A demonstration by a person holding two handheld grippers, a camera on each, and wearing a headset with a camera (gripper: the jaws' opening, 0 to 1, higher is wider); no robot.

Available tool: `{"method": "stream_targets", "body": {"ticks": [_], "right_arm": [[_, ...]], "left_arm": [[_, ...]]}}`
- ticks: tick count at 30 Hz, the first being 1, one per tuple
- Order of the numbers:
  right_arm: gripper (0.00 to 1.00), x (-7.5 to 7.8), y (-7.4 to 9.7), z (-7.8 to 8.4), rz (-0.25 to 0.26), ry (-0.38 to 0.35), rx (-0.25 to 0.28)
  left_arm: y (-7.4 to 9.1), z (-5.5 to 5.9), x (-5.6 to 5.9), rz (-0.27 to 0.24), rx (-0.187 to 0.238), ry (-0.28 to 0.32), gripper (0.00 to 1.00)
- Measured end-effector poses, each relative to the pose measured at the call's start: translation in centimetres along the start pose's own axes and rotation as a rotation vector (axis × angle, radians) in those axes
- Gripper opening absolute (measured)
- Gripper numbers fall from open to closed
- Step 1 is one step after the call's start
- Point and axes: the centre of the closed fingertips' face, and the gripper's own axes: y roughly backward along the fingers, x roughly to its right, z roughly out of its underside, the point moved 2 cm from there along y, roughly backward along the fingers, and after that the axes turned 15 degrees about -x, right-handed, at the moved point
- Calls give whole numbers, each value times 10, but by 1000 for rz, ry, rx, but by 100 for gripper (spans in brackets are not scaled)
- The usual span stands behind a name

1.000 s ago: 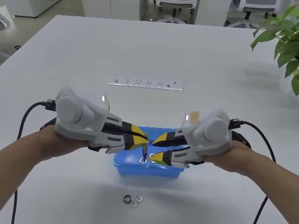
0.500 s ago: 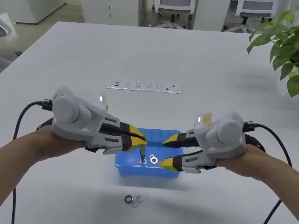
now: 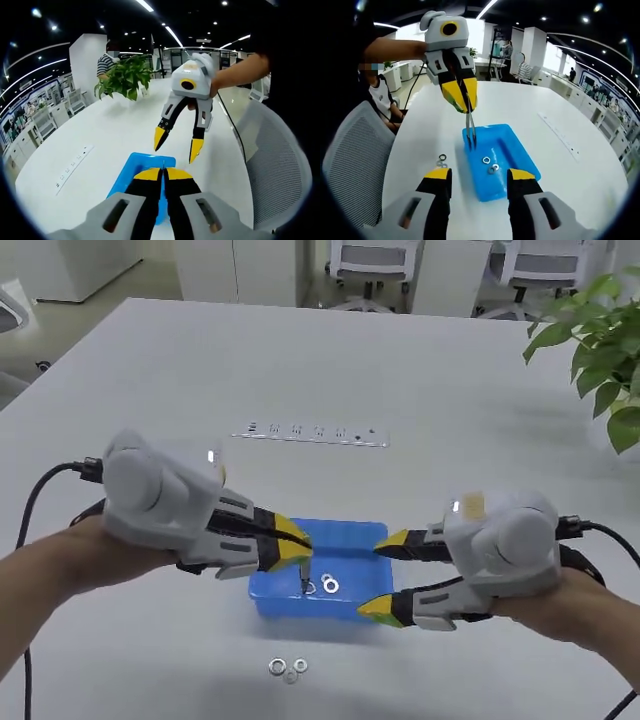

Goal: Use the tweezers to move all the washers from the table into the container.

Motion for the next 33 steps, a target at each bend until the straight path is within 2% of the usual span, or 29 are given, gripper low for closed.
{"method": "stream_targets", "body": {"ticks": [10,22,33], "right_arm": [[54,-8,10,17,22,-41,-21],[55,-12,16,21,38,-51,-27],[59,-19,19,24,38,-56,-30]], "left_arm": [[4,-2,9,-2,7,-9,6],[8,-4,12,-16,16,-19,6],[10,-3,19,-4,24,-19,6]]}}
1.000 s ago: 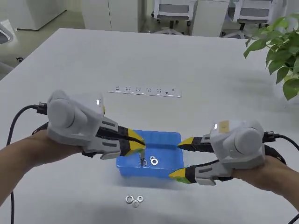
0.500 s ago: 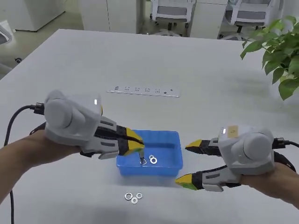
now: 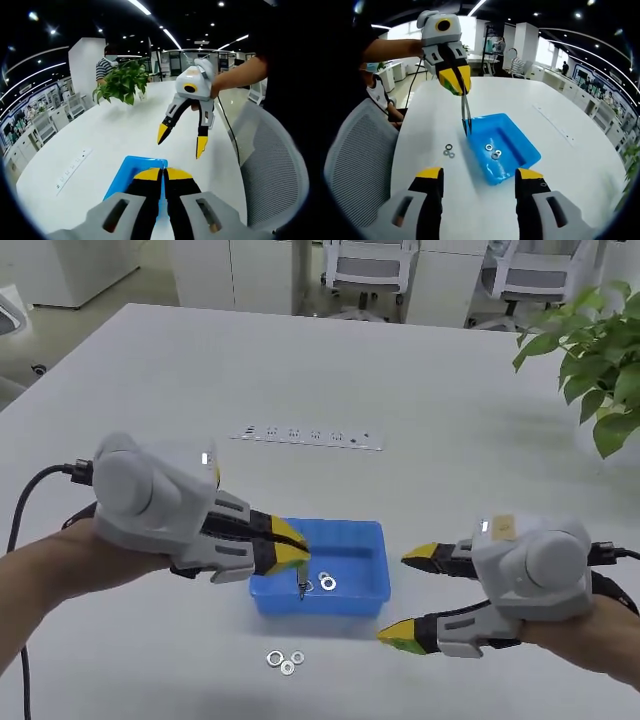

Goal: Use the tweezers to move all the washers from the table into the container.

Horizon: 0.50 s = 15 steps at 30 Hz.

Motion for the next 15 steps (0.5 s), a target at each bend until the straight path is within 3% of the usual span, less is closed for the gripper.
{"method": "stream_targets", "body": {"ticks": [15], "right_arm": [[75,-12,3,2,-6,-20,32]], "left_arm": [[-12,6,23,35,-1,13,6]]}}
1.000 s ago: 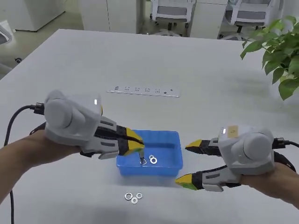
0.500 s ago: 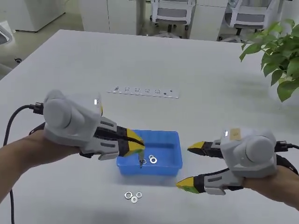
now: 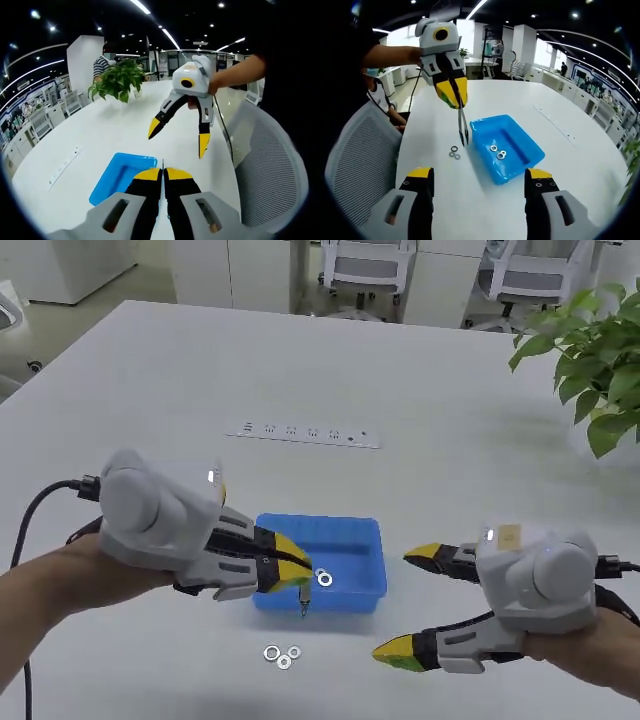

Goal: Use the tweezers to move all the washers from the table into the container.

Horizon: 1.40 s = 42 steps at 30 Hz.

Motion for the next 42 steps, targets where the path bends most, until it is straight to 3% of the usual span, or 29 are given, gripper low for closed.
{"method": "stream_targets", "body": {"ticks": [12,24,42], "right_arm": [[88,-5,-1,2,2,-10,6],[100,-8,-5,2,-1,-20,6],[99,-15,-8,7,-25,-17,-22]], "left_arm": [[-12,15,10,10,-24,21,6],[-17,30,13,9,-38,62,6],[-20,38,13,4,-38,90,6]]}}
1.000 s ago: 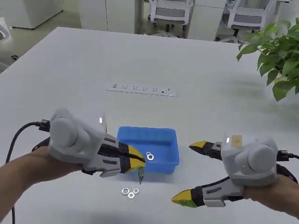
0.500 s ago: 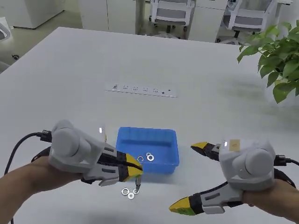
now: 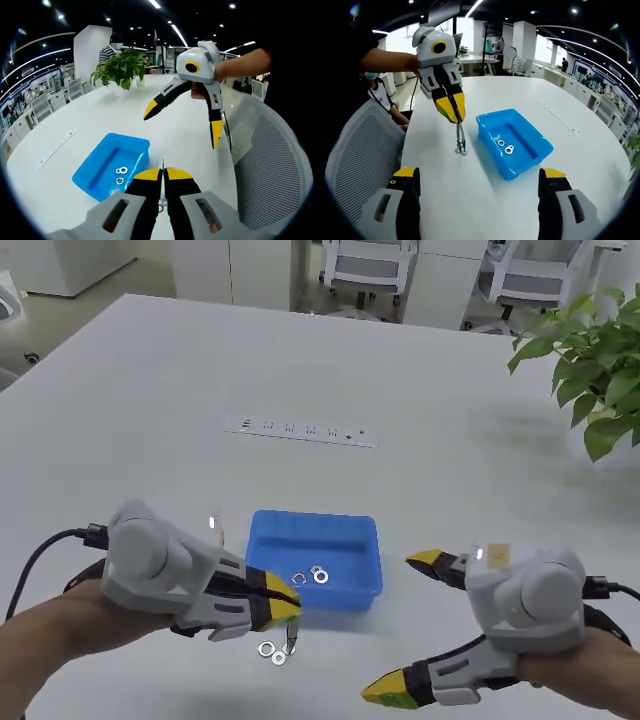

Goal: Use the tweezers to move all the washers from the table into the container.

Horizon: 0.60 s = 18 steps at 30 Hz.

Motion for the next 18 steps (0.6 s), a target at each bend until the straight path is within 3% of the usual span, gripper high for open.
{"method": "stream_targets", "body": {"ticks": [8,18], "right_arm": [[99,-2,-3,-2,-10,10,-3],[92,-7,-11,-12,-42,57,6]], "left_arm": [[0,2,2,1,10,13,6],[2,4,-1,19,-10,-13,6]]}}
